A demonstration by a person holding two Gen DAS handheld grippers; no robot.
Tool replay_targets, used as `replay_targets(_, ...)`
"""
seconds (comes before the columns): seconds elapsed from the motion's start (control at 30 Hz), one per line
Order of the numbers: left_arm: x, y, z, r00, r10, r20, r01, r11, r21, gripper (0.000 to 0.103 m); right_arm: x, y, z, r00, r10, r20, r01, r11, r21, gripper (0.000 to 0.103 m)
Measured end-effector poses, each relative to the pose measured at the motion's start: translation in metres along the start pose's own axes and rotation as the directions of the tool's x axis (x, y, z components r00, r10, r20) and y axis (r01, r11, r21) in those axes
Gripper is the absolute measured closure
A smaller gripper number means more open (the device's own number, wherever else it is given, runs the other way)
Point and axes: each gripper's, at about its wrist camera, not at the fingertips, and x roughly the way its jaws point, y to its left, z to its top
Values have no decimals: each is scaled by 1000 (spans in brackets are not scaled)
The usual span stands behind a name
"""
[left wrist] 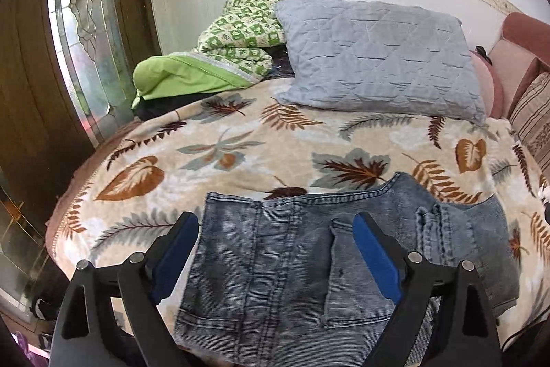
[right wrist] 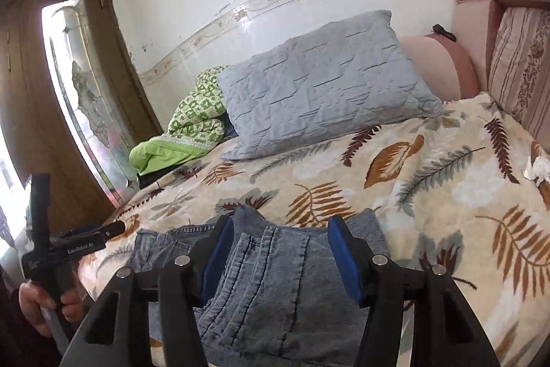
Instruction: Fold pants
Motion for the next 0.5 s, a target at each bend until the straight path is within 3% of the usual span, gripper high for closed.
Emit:
replay_targets(0.23, -4, 5, 0, 999, 13, 30, -14, 1000, 13, 12, 19, 28, -18, 998, -8, -62, 1, 992, -125, 42)
replay_targets(0.5, 1, 16, 2, 998, 24, 54, -23, 1000, -15, 11, 38, 31, -26, 993, -18, -113, 2, 990, -139, 42)
